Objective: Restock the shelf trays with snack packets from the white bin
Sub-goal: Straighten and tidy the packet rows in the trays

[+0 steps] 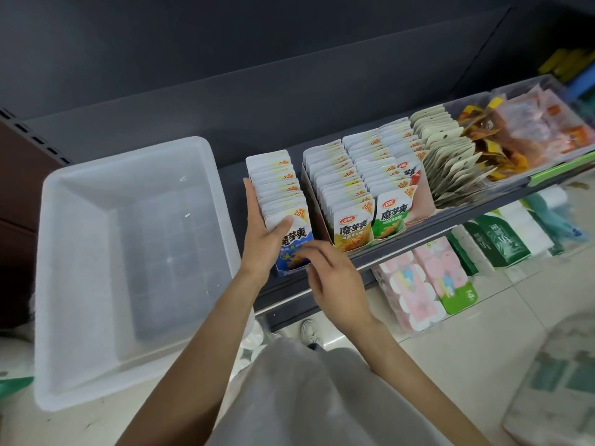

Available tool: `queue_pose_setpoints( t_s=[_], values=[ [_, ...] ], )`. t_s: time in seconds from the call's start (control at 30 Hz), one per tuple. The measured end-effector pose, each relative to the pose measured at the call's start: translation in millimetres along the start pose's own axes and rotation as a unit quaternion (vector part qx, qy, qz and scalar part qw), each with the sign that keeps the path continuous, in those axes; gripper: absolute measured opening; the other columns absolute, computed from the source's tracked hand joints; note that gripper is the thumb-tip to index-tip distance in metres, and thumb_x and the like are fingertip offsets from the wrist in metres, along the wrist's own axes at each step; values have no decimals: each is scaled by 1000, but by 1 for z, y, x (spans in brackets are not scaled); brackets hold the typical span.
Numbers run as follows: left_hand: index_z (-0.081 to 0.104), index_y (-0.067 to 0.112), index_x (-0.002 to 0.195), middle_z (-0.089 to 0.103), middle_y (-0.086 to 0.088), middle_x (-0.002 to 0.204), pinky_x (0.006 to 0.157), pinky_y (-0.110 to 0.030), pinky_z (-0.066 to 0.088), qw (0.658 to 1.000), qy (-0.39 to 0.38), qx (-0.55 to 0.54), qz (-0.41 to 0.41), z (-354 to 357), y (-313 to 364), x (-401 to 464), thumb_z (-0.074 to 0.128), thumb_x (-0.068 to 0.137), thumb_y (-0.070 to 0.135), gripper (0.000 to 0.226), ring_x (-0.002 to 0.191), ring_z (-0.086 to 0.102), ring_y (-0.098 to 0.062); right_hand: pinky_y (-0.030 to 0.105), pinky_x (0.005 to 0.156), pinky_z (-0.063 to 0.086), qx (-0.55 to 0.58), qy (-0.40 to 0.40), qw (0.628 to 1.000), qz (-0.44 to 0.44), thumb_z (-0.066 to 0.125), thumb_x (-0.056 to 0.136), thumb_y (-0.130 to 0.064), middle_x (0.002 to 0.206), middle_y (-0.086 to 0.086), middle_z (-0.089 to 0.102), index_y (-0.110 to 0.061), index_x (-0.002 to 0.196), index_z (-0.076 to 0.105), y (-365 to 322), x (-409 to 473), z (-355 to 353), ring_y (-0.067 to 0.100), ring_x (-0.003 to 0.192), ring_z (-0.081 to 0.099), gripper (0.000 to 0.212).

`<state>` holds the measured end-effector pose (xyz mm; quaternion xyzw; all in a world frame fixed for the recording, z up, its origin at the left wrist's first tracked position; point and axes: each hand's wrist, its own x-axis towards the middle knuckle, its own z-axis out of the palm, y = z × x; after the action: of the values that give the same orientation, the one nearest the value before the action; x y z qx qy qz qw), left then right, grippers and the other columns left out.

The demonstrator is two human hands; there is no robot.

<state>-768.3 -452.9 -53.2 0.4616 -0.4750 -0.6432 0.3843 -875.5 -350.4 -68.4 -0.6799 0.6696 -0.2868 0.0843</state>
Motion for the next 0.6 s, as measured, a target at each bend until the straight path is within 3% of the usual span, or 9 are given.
queue_pose_setpoints(
  t_s=[0.07, 0.13, 0.2, 0.4, 0.6],
  values=[
    [-3, 40, 146, 35, 4, 148, 87, -25, 53, 1000, -28, 6, -4, 2, 0, 0, 59, 88, 2, 93, 126, 47, -11, 30, 77, 49, -88, -12, 995, -52, 75, 73, -5, 94, 1, 68, -14, 97, 71, 5, -3, 8, 20, 84, 64, 26],
    [-3, 40, 146, 30, 1, 151, 94, -29, 50, 999, -37, 15, -1, 7, -1, -1, 61, 87, 3, 95, 132, 40, -11, 28, 72, 47, -115, -17, 992, -49, 80, 66, -7, 82, -1, 68, -18, 88, 72, 6, -3, 12, 18, 74, 64, 25],
    [-3, 39, 147, 28, 0, 152, 99, -36, 47, 999, -39, 23, 4, 9, -2, -1, 62, 87, 5, 95, 135, 37, -12, 28, 69, 45, -116, -13, 993, -30, 81, 64, -7, 80, -1, 68, -18, 85, 72, 5, -5, 13, 18, 71, 63, 25],
    [2, 37, 147, 32, 0, 149, 78, -18, 53, 999, -29, 29, 10, 1, 3, -1, 62, 86, 1, 93, 128, 44, -9, 29, 62, 47, -156, -15, 987, -14, 78, 68, -5, 81, 4, 66, -11, 80, 69, 2, 3, 20, 21, 68, 61, 16],
    [1, 38, 146, 26, 1, 152, 85, -20, 52, 998, -37, 54, 23, 0, 5, 2, 67, 83, 5, 97, 134, 37, -12, 28, 67, 46, -192, -30, 981, -26, 79, 72, -16, 78, 1, 67, -16, 78, 69, 6, 1, 20, 19, 72, 62, 11]
  ],
)
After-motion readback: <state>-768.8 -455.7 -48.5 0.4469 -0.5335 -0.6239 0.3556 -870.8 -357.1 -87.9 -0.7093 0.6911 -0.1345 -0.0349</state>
